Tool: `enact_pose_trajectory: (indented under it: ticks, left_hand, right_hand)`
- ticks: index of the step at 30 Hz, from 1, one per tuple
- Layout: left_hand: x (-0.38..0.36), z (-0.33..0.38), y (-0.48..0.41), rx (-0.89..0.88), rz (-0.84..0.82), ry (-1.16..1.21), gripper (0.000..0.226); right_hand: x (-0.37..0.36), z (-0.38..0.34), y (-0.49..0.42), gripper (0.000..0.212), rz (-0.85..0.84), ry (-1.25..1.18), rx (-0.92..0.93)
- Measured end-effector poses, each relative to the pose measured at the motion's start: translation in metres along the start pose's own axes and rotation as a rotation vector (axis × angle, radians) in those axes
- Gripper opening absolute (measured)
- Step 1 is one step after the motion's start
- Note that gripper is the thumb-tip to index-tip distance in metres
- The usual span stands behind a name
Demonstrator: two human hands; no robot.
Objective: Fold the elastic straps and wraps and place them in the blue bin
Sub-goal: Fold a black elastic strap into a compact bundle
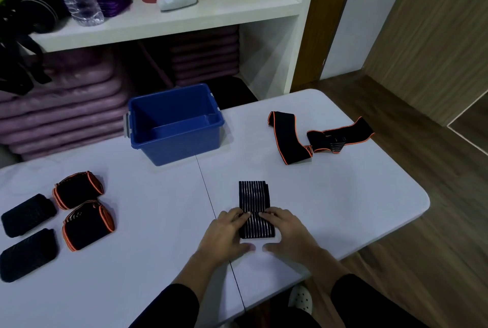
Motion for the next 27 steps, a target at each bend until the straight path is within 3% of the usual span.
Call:
enact_pose_trajectory:
  ticks: [4, 8, 11, 14, 18, 24, 27]
  left_hand:
    - [0.007, 0.0, -0.007, -0.014, 0.018, -0.091, 0.064]
    - [0.006, -0.009, -0.009, 0.118, 0.106, 0.23, 0.05]
    - [0.003, -0.014, -0.007, 0.298, 0.166, 0.559, 0.027]
    - [-0.002, -0.013, -0.004, 0.441, 0.242, 0.698, 0.023]
    - [-0.001, -0.006, -0.009, 0.515, 0.311, 0.606, 0.027]
    - [0.0, -0.01, -0.012, 0.589, 0.341, 0.446, 0.037]
    - [0.001, -0.009, -0.016, 0.604, 0.344, 0.489, 0.038]
  right_hand:
    - [0.005, -0.004, -0.004, 0.057, 0.057, -0.043, 0.019]
    - [0.008, 0.009, -0.007, 0.049, 0.003, -0.244, -0.164]
    - [0.013, 0.009, -0.005, 0.026, -0.036, -0.471, -0.261]
    - [0.013, 0.01, -0.004, 0.008, 0.05, -0.593, -0.339]
    - [0.008, 0.016, -0.008, 0.018, 0.148, -0.574, -0.436]
    - [0.014, 0.006, -0.011, 0.01, 0.101, -0.695, -0.411]
    - [0.014, 0.008, -0.013, 0.018, 0.085, -0.787, -0.455]
Point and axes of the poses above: each hand's wrist, its own y-axis away from the middle knuckle, its own x-axis out of the back of the hand, z = x × y, the point moved 7 cm from there along -y, towards the middle knuckle, and after that the axes turned 13 degrees about -x, right-handed, at the moved point
